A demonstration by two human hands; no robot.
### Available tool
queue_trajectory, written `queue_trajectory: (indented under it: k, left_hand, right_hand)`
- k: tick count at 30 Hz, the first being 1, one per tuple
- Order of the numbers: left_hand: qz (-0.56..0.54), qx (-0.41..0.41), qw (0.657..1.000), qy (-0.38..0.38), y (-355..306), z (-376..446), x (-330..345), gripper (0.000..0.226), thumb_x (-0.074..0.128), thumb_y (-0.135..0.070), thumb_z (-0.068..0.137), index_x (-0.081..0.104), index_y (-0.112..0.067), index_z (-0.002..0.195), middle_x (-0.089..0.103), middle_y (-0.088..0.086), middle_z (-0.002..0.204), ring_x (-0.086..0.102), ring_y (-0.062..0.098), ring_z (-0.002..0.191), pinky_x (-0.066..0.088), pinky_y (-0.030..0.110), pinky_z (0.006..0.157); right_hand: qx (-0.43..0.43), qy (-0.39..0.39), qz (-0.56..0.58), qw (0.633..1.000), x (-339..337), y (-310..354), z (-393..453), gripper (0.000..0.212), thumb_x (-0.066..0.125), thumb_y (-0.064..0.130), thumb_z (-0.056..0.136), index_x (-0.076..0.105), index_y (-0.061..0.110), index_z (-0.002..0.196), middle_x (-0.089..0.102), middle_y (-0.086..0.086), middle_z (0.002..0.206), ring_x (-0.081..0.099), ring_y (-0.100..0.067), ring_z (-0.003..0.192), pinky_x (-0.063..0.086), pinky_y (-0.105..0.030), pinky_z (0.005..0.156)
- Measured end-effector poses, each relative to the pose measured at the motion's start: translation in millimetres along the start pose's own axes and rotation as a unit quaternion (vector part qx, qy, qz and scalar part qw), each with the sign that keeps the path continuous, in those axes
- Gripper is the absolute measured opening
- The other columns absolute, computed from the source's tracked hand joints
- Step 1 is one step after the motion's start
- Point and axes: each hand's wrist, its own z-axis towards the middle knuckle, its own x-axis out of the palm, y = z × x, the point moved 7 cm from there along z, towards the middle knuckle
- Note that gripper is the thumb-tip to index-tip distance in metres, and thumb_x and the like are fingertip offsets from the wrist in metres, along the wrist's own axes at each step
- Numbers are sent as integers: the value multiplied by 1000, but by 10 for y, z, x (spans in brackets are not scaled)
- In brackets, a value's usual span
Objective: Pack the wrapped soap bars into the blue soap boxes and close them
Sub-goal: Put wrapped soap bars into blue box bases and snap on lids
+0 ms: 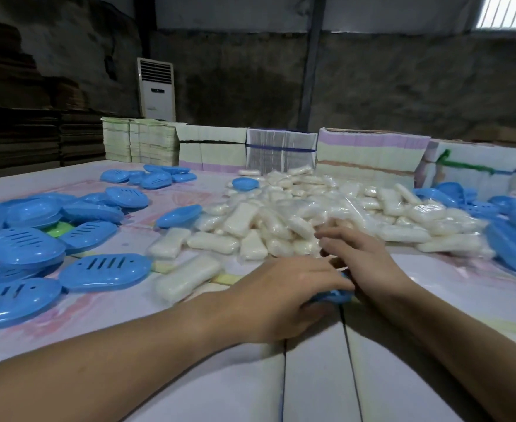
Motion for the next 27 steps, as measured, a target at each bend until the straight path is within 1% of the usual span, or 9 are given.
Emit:
queue_trajectory:
  k: [4, 7, 9, 12, 15, 18, 22, 24, 27]
  left_hand:
    - [-31, -17, 999, 19, 179, -91, -49, 42, 73, -29, 89, 63, -22, 128, 66, -4, 119, 55, 10, 106, 46, 29, 93]
    - [-23, -60, 997, 46, 399, -165, -108, 50, 71, -43, 87, 54, -34, 134, 59, -12, 120, 49, 2, 108, 41, 22, 94]
    - [-20, -96, 994, 56, 512, -226, -103, 50, 70, -47, 87, 52, -37, 132, 57, -15, 117, 46, -1, 104, 41, 20, 90]
    - [-69, -142, 987, 37, 550, -285, -94, 42, 67, -51, 86, 52, -46, 124, 55, -21, 114, 45, -2, 107, 35, 10, 89]
    - [-77, -138, 987, 32, 490, -299, -100, 26, 59, -51, 88, 64, -40, 110, 56, -21, 117, 44, -1, 113, 33, 10, 93]
    - [-91, -140, 986, 16, 473, -301, -127, 15, 62, -40, 91, 72, -32, 97, 58, -17, 117, 45, -1, 109, 31, 9, 93]
    - [-101, -167, 981, -12, 531, -310, -134, 4, 73, -31, 88, 71, -34, 87, 56, -19, 116, 46, -3, 110, 29, 6, 94]
    - [-135, -196, 971, -17, 569, -319, -96, 13, 75, -30, 85, 67, -40, 81, 56, -19, 116, 50, -5, 108, 32, 6, 91]
    - [-171, -214, 962, -14, 594, -306, -42, 23, 79, -32, 81, 62, -40, 69, 59, -15, 114, 56, -1, 106, 40, 11, 91]
  right_hand:
    - [-31, 49, -140, 988, 62, 17, -14, 34, 70, -4, 77, 71, 23, 98, 65, 0, 85, 58, -5, 59, 51, -21, 60]
    - [-60, 65, -212, 973, 70, 36, -15, 40, 63, -9, 75, 72, 24, 94, 66, 0, 88, 61, -11, 65, 55, -31, 67]
    - [-71, 56, -231, 969, 49, 49, 2, 42, 61, -10, 74, 73, 25, 94, 65, 2, 89, 63, -14, 70, 56, -27, 69]
    - [-87, 53, -240, 965, 37, 66, 14, 41, 63, -10, 74, 73, 25, 93, 65, 1, 89, 64, -15, 77, 55, -23, 67]
    - [-99, 67, -230, 966, 31, 62, 15, 39, 66, -9, 74, 73, 27, 88, 67, -2, 84, 63, -12, 71, 53, -21, 67]
    - [-121, 19, -203, 972, -68, 39, 67, 29, 70, 1, 78, 72, 30, 84, 65, 3, 76, 61, -7, 70, 52, -26, 70]
    - [-174, -74, -238, 953, -198, 65, 89, 33, 73, 17, 81, 66, 33, 109, 62, 17, 94, 57, -4, 86, 47, -25, 79]
    - [-206, -57, -298, 930, -113, 93, 80, 50, 72, 24, 82, 56, 36, 128, 58, 15, 109, 53, -6, 98, 45, -27, 87]
    - [-191, -31, -411, 891, 72, 118, 162, 53, 66, 42, 85, 50, 35, 135, 58, 8, 117, 51, -15, 112, 44, -33, 92]
